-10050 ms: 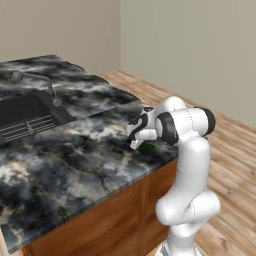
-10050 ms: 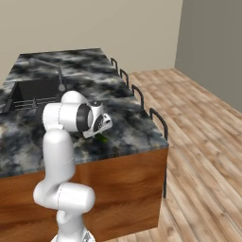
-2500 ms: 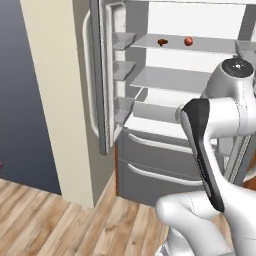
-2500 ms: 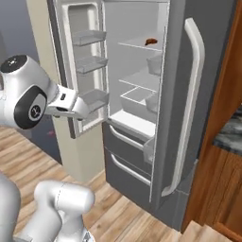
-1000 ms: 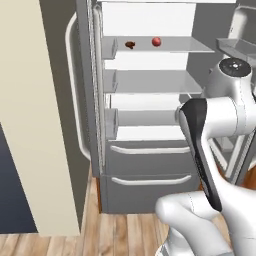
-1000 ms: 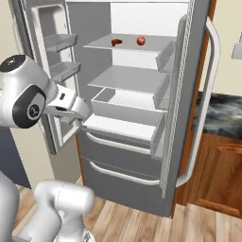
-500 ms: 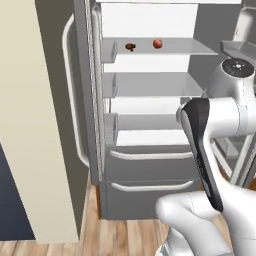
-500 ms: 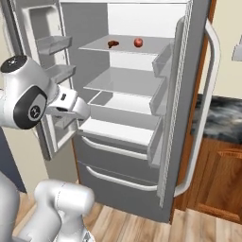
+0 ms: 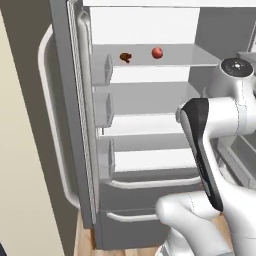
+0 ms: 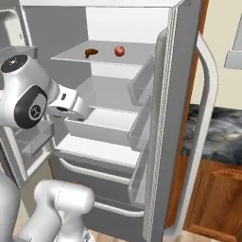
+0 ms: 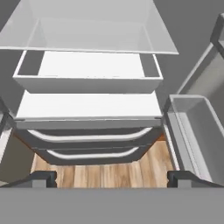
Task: Open the fridge, remove the peach, cucumber, and chicken drumstick, and place them on any counter.
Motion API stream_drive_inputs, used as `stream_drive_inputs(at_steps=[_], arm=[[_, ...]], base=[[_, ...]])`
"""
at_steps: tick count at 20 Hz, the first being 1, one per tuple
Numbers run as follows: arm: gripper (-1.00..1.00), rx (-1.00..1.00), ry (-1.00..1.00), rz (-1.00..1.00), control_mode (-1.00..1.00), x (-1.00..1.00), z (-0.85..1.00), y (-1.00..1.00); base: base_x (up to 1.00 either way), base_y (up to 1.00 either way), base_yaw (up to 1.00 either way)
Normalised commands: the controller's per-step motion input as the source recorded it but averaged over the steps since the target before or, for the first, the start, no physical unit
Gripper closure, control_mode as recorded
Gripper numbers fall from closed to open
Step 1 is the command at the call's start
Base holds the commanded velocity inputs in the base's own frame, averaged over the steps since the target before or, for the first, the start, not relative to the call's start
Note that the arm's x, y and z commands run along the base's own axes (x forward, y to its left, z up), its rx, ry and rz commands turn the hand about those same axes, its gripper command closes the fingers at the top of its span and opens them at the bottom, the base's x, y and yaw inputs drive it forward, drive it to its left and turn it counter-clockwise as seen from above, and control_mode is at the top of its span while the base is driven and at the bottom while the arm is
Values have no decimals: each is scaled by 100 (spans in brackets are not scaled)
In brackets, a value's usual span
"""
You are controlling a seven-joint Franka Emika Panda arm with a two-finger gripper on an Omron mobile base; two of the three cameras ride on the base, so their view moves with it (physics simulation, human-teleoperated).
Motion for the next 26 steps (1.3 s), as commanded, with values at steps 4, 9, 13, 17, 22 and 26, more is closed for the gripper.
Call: stream_drive_inputs(at_steps=[4,9,13,17,22,26], arm=[[-100,0,0,0,100,0,0,0],[-100,0,0,0,100,0,0,0],[-100,0,0,0,100,0,0,0],[-100,0,0,0,100,0,0,0],[-100,0,0,0,100,0,0,0],[-100,1,-1,1,-100,16,0,1]], base=[[71,-16,-18],[68,-13,-19],[63,-3,-16],[61,0,-12],[62,3,-15],[25,3,-2]])
